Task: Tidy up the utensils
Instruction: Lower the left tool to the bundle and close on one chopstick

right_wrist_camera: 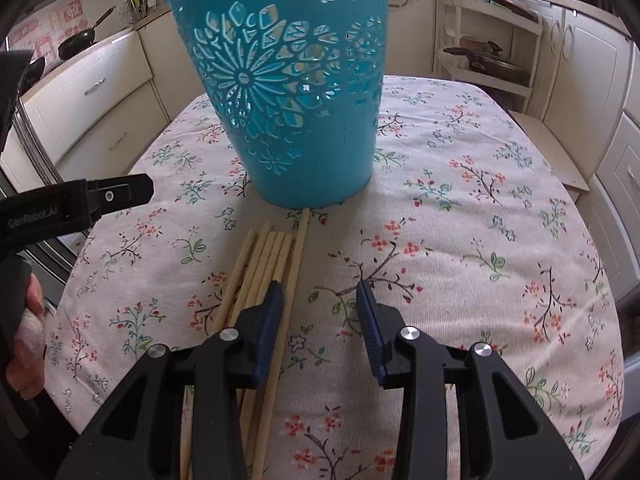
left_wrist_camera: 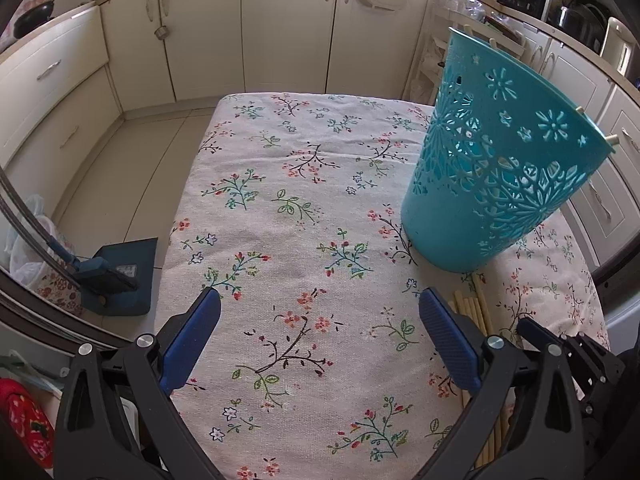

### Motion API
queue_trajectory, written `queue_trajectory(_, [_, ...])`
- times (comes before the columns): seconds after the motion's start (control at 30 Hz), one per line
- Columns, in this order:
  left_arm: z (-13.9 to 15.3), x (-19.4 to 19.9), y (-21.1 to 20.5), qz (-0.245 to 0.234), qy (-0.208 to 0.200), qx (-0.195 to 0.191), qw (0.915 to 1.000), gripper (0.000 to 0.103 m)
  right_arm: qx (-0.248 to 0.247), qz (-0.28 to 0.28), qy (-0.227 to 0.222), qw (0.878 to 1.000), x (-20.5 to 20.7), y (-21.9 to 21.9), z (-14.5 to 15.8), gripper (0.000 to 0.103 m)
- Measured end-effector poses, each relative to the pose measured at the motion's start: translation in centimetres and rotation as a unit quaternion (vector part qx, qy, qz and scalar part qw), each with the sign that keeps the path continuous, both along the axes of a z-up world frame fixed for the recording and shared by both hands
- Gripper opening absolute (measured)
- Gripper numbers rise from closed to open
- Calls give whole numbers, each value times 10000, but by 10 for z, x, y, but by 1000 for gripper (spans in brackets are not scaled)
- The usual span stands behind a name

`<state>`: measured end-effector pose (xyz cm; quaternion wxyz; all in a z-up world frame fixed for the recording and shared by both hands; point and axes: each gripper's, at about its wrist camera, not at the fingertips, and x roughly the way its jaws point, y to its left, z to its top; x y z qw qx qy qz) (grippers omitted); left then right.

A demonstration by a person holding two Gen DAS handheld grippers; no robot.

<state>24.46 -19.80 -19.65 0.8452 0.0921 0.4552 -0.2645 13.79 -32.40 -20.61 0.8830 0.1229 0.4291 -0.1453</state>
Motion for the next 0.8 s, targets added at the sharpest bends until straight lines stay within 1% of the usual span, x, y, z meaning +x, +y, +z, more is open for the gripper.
queue_trajectory(0.1, [0,-1,-2,-43,-9,25,10000,96,-175,53,40,9998,3,3,-1,36])
queue_trajectory(0.17, [0,-2,-3,-72,-15,45,10000,96,-322,81,92,9994,5,5,-1,32])
queue_trajectory(0.23, [-1,-3,-4,-111,-29,74,9999,96,-363,87,118,9992,5,6,-1,26])
queue_trajectory(0.33, [-1,-5,-6,-162,-42,116,9998,96,-376,70,168,9991,5,3,-1,21])
queue_trajectory(0.47, [-3,-7,-9,-233,-25,163,9996,96,-331,-33,215,9992,-1,-2,0,18])
queue_trajectory(0.6, [-6,-10,-12,-364,16,232,9991,96,-173,-86,292,9994,-11,-4,2,16])
queue_trajectory(0.7, [-12,-15,-19,-583,115,328,9977,96,-42,-58,335,9994,-18,-6,3,16])
queue_trajectory(0.8, [-19,-25,-29,-879,265,390,9950,96,122,-122,282,9995,-21,-12,3,16])
